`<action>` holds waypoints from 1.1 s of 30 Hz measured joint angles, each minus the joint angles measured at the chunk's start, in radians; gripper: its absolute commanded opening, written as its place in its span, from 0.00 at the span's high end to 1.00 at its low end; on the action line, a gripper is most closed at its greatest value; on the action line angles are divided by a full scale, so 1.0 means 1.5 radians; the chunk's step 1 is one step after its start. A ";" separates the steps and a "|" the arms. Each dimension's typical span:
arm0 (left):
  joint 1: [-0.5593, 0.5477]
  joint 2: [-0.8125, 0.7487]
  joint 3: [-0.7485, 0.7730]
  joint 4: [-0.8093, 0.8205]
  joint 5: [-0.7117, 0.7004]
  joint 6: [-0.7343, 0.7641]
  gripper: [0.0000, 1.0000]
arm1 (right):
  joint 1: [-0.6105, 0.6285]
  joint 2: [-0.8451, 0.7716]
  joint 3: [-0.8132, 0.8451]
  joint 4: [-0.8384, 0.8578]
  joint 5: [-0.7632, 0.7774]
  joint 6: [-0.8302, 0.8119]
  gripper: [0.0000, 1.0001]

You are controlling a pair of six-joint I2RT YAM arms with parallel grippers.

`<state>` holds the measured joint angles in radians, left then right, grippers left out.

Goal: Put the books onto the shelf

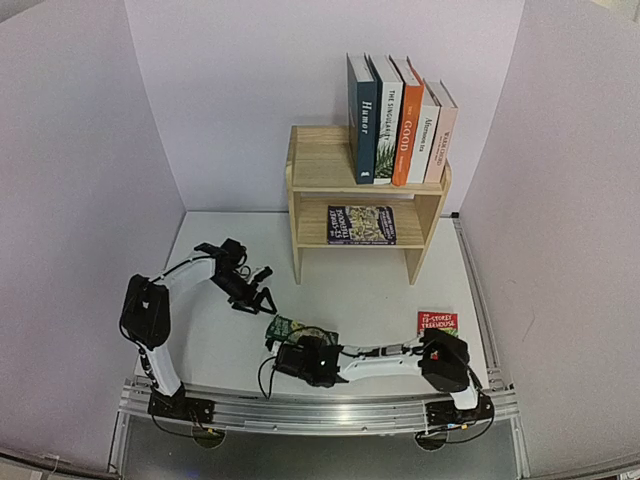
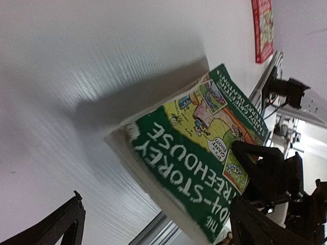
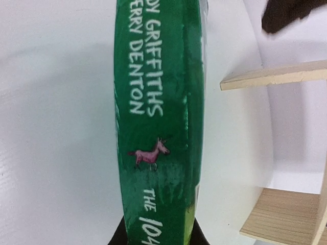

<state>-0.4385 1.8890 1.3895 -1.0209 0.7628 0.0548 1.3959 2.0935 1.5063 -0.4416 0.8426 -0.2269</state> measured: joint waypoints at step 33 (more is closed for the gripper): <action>0.173 -0.559 -0.266 0.343 -0.097 -0.002 0.00 | -0.395 -0.325 0.169 -0.100 -0.225 -0.730 1.00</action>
<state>-0.1783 1.0502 0.9911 -0.5058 0.6179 0.0518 0.8038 1.6054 1.7599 -0.5920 0.5051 -1.3215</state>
